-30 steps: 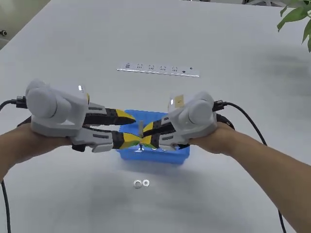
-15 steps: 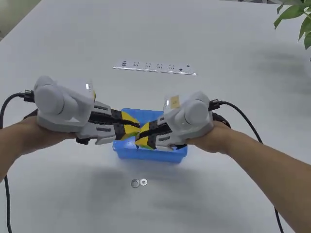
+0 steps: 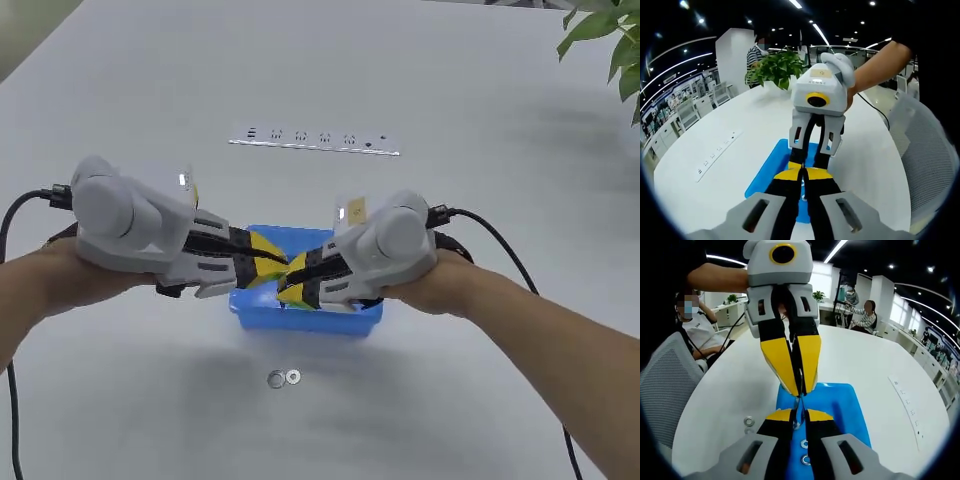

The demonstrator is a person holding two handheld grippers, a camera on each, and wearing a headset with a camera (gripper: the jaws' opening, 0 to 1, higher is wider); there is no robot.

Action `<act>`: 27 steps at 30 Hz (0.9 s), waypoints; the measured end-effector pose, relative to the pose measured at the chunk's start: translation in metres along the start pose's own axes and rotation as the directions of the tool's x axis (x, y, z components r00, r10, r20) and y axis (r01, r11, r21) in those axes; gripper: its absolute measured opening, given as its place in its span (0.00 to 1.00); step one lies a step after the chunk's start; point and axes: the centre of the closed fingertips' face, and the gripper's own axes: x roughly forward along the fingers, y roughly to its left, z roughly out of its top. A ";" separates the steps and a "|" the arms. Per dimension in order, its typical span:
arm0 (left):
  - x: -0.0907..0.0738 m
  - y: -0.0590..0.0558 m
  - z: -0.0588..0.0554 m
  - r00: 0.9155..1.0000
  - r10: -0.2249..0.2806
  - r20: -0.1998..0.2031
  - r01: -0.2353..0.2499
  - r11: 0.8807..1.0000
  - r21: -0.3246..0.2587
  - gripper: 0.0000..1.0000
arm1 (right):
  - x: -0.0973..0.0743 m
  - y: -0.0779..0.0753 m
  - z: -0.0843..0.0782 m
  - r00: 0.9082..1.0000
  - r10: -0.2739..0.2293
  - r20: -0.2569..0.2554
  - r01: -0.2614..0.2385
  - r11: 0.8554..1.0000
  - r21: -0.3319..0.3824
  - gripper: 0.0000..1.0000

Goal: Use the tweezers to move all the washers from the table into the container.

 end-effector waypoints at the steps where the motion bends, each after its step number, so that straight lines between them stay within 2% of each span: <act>1: 0.000 0.000 0.001 1.000 0.001 0.000 -0.001 1.000 0.000 0.06 | -0.001 0.000 0.000 1.000 -0.001 0.001 0.001 1.000 0.001 0.11; 15: -0.007 -0.003 0.016 1.000 0.009 0.012 -0.009 1.000 0.006 0.06 | -0.014 0.002 0.009 1.000 -0.021 0.003 0.021 1.000 -0.001 0.17; 27: -0.013 -0.009 0.030 1.000 0.007 0.015 -0.007 1.000 0.014 0.06 | -0.041 0.007 0.014 0.998 -0.068 0.011 0.067 0.996 0.054 0.26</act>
